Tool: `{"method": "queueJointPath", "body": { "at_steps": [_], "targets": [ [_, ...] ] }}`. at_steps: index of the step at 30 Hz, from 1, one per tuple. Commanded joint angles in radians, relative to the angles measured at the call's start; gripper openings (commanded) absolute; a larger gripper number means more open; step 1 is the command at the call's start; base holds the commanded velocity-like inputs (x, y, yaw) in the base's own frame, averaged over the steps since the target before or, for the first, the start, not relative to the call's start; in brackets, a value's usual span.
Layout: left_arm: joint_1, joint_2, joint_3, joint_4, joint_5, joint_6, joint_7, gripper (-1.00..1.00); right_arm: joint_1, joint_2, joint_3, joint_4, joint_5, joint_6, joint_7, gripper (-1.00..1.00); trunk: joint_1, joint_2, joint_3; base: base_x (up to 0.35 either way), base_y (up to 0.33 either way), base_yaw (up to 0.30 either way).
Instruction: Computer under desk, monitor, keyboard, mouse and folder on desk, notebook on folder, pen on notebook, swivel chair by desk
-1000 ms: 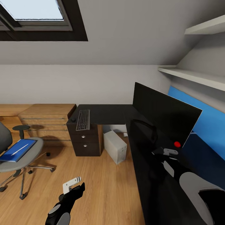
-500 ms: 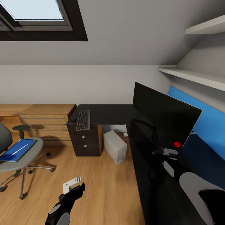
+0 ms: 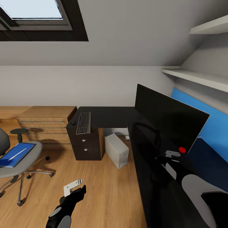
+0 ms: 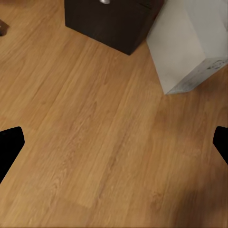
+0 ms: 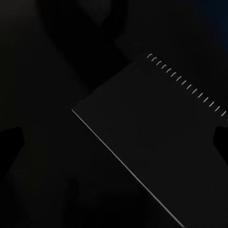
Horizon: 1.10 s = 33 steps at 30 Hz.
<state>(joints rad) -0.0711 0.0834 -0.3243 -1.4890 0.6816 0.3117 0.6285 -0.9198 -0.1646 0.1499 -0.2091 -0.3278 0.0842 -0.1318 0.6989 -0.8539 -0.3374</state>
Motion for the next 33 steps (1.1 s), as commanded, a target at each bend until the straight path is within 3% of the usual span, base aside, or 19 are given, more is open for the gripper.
{"method": "queueJointPath", "body": {
  "at_steps": [1, 33],
  "targets": [
    [-0.001, 0.001, -0.002, -0.002, 0.006, 0.002, 0.008, 1.0, 0.0, -0.001, 0.008, -0.003, -0.008, 0.006, -0.006, 1.0, 0.0, -0.001, -0.001, 0.036, 0.0, 0.0],
    [-0.001, 0.001, -0.002, -0.001, 0.006, 0.003, 0.008, 1.0, -0.001, -0.002, 0.008, -0.003, -0.008, 0.006, -0.006, 1.0, 0.0, -0.001, -0.04, 0.004, 0.0, 0.0]
  ]
}}
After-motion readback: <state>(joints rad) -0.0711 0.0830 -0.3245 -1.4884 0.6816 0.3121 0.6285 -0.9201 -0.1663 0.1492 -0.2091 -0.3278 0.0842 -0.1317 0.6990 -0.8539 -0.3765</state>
